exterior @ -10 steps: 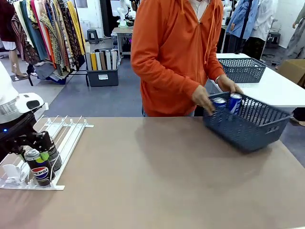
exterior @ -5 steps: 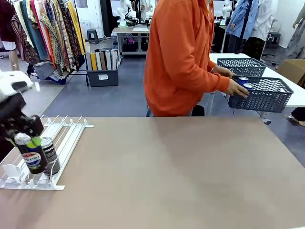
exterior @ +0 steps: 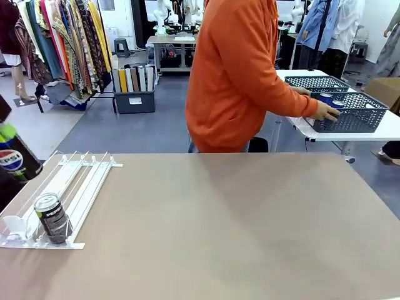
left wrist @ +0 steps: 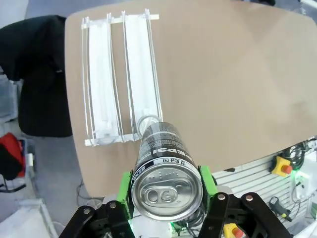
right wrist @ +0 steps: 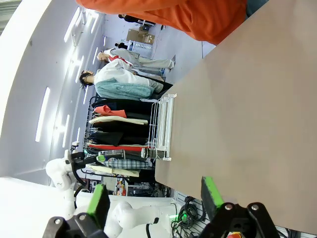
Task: Retrieve and store the cans from the dispenser.
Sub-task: Pick up one can from the Automatic Can Dispenser and place it in the middle of the table.
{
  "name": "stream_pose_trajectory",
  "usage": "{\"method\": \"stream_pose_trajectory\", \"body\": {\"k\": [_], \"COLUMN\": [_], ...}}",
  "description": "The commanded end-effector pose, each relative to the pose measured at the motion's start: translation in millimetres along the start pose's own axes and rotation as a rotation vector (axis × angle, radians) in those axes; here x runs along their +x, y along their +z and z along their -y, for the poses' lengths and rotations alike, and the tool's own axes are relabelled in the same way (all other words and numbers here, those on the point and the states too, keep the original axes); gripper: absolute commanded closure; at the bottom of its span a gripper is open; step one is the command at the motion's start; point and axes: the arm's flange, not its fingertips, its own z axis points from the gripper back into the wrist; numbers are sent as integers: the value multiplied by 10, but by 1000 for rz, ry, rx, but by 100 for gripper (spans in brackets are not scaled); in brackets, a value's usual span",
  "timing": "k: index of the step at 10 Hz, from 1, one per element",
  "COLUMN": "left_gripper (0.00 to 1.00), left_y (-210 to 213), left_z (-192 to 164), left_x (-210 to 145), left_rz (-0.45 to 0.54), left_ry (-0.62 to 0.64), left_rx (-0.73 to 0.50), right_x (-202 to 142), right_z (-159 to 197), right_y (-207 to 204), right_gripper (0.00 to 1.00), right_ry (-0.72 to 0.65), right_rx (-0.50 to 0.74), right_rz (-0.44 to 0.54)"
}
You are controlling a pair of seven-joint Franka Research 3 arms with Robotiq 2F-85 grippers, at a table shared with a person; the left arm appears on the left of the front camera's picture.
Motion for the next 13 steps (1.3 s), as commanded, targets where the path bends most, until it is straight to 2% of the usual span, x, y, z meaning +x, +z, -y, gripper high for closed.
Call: {"method": "stream_pose_trajectory", "body": {"k": [1,2,3,5,6,7,8,9,10,11,13], "left_gripper": [100,100,100,100,100,100,100,100,100,100,100], "left_y": [-39,-97,45,45,-29,-158,-238,-387,-611,-981,-1714], "left_z": [-82,-157,-19,-19,-54,-106,76,425,894,1491,2269], "left_x": [16,37,-18,-18,-19,40,144,329,559,760,895], "left_rz": [26,18,14,14,-2,-14,27,58,60,16,-69], "left_ry": [9,34,9,9,25,99,95,63,-24,-149,-294], "left_rx": [-60,-106,-18,-18,-39,-47,-119,-123,-132,-100,-116], "right_x": [27,27,27,27,27,27,27,27,27,27,27], "right_z": [-36,-36,-36,-36,-36,-36,-36,-36,-36,-36,-36], "right_y": [-9,-9,-9,-9,-9,-9,-9,-9,-9,-9,-9], "right_gripper": [0,0,0,0,0,0,0,0,0,0,0], "right_ry": [7,7,7,7,7,7,7,7,7,7,7], "right_rx": [25,25,25,25,25,25,25,25,25,25,25], "right_rz": [16,16,16,16,16,16,16,16,16,16,16]}}
